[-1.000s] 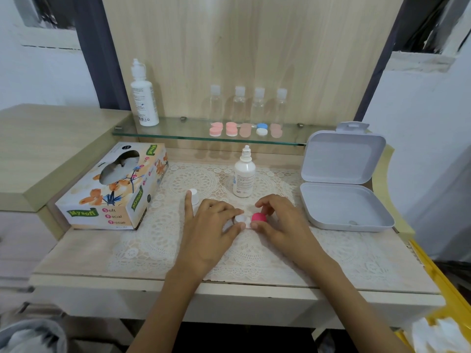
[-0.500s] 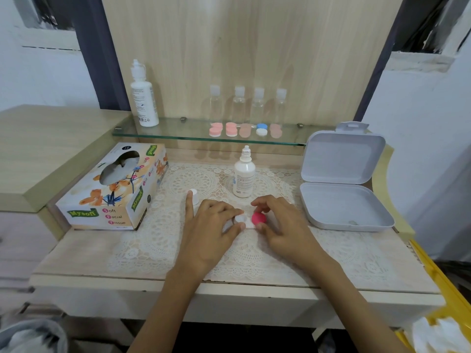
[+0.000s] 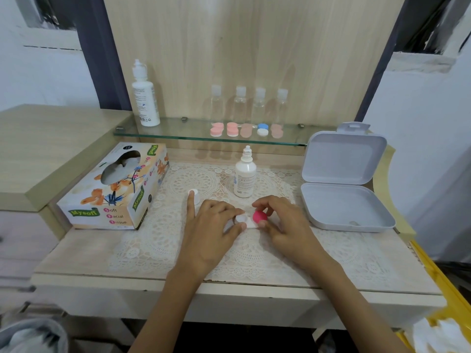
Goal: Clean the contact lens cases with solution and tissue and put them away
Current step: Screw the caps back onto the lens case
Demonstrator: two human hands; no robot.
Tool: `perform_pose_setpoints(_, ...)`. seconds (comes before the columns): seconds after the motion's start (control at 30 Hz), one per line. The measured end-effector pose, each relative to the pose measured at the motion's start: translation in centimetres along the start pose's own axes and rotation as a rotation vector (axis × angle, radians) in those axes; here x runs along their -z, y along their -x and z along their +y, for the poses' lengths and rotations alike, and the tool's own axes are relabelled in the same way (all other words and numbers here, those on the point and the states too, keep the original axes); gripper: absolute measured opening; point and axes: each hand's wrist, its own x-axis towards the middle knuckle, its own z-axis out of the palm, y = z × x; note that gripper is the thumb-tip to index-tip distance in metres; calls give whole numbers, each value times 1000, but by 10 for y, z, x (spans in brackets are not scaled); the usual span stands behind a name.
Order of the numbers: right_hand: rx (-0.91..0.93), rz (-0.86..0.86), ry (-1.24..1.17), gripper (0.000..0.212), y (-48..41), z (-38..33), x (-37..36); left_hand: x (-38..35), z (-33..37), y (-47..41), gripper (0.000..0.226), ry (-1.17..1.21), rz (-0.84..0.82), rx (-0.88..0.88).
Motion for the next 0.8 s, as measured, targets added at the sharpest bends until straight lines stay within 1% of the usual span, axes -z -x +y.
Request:
perform_pose_setpoints(0.13,3,39,-64,39,1,-3,1,0,0,0,53,13,0,-4)
perform_pose_setpoints(0.27,-42,119,-2,31,-4,5,1,0,-1,0,52,24,-9,-5)
perform_pose_setpoints(0.4,-59,101,118,29,-4,9,-1,-1,-1,0,50,24,-14,-13)
perform_pose_setpoints(0.53,-11,93,139,30,-5,8,-1,-3,-2,0,50,31,-3,-26)
perform_pose_setpoints(0.6,-2,68,128,30,-5,8,-1,-5,-4,1,55,25,14,-14)
perform_pose_setpoints(0.7,-24,37,109,25,-4,6,0,-6,-5,2,70,-37,5,33)
perform_pose_setpoints(0.73,-37,30,101,26,-4,4,1,-6,-5,2,75,-60,-12,58)
perform_pose_setpoints(0.8,-41,17,116,38,-4,2,1,-6,-5,2,85,-90,-46,115)
